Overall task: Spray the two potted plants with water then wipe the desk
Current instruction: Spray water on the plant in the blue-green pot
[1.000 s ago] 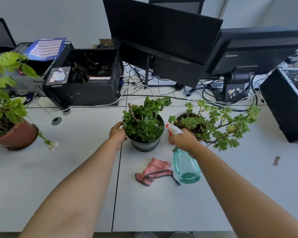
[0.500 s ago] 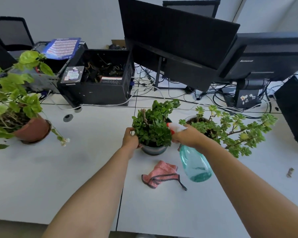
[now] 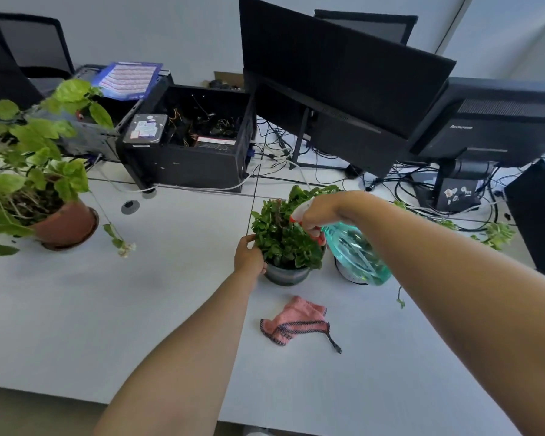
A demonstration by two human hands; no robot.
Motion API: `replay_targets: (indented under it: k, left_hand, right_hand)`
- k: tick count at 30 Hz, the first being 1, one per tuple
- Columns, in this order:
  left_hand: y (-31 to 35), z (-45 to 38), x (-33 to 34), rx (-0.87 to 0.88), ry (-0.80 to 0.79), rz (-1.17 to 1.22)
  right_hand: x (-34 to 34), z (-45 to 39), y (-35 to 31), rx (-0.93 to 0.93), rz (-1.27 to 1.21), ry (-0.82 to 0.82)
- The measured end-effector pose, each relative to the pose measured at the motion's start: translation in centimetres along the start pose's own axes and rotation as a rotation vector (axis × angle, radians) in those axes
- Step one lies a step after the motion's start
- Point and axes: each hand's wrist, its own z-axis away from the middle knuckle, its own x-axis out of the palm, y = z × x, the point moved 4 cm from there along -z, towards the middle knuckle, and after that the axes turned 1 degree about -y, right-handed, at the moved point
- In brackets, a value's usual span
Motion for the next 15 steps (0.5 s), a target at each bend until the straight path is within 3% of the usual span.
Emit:
replay_targets:
  k: [3,7,15]
  left_hand:
    - [-0.7,0.2,-0.1,-0.066,-0.019,0.072]
    - [-1.4,0.4,-0.2,-0.081,-0.027,0.151]
    - [-1.9,0.0,0.3,-0.049,0.115,0.181]
  right_hand:
    - [-0.3,-0.7,-0.5,0.002,0.097,0.008]
    - [0.3,-0.7,0.0,0.026,0.002,0.013]
    - [6.6,0.9,6.8,0.155,-0.675,0.522]
